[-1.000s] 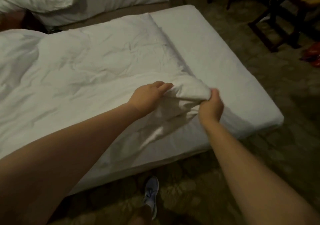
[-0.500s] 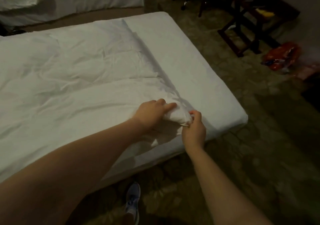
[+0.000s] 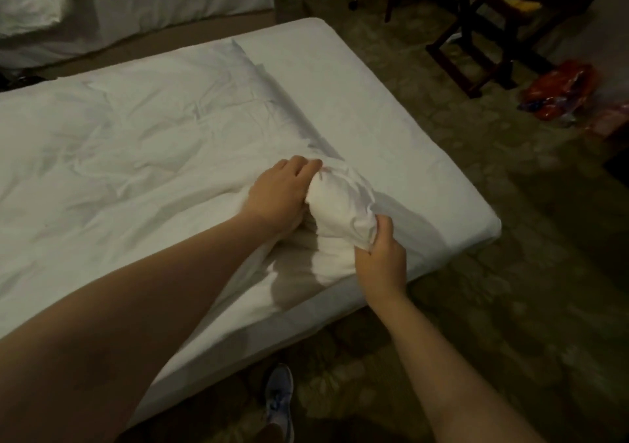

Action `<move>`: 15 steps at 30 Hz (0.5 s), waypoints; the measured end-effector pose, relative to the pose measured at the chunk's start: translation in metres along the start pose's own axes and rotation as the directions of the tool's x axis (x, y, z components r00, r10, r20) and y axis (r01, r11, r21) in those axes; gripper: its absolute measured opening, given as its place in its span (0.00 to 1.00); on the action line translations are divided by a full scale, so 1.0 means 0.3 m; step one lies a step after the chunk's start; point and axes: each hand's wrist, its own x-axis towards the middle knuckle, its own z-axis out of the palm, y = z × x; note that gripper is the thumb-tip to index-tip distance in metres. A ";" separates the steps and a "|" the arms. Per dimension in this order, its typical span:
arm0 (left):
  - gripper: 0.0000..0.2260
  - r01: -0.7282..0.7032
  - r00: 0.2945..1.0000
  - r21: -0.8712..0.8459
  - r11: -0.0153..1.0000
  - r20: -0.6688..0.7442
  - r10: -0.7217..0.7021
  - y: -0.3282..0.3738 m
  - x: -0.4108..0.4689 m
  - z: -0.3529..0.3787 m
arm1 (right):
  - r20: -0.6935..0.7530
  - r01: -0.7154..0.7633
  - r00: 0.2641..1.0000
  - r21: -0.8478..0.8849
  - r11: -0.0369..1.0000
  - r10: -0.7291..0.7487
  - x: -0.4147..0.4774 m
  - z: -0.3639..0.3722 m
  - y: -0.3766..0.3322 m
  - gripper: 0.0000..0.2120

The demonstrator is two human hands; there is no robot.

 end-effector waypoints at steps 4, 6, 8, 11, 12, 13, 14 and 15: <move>0.20 -0.097 0.974 0.113 0.989 0.214 0.072 -0.022 0.009 0.046 | 0.065 -0.216 0.972 -0.121 0.969 0.225 0.031 -0.011 0.101 0.11; 0.19 -0.057 0.966 0.121 0.991 0.258 0.024 -0.008 0.008 0.073 | 0.061 -0.286 0.952 -0.184 0.940 0.301 0.011 0.009 0.113 0.12; 0.22 -0.007 0.961 0.052 0.999 0.276 -0.007 0.037 -0.004 0.099 | 0.024 -0.316 0.944 -0.211 0.925 0.329 -0.003 0.034 0.091 0.16; 0.32 -0.093 0.985 -0.059 0.994 0.142 0.100 0.118 0.004 0.129 | -0.013 -0.249 0.968 -0.157 0.956 0.250 0.056 0.049 -0.051 0.20; 0.33 -0.100 0.994 -0.084 0.991 0.038 0.103 0.117 0.024 0.103 | -0.024 -0.179 0.984 -0.109 0.978 0.177 0.080 0.036 -0.106 0.19; 0.33 -0.076 0.995 -0.139 0.987 -0.072 0.066 0.096 0.048 0.065 | -0.045 -0.106 0.994 -0.062 0.992 0.103 0.097 0.015 -0.137 0.18; 0.30 -0.040 0.993 -0.192 0.981 -0.114 0.018 0.062 0.069 0.025 | -0.057 -0.073 0.996 -0.045 0.996 0.070 0.104 -0.015 -0.134 0.16; 0.26 -0.037 0.998 -0.182 0.983 -0.057 0.027 0.031 0.081 -0.009 | -0.051 -0.083 0.996 -0.063 0.995 0.080 0.101 -0.044 -0.103 0.14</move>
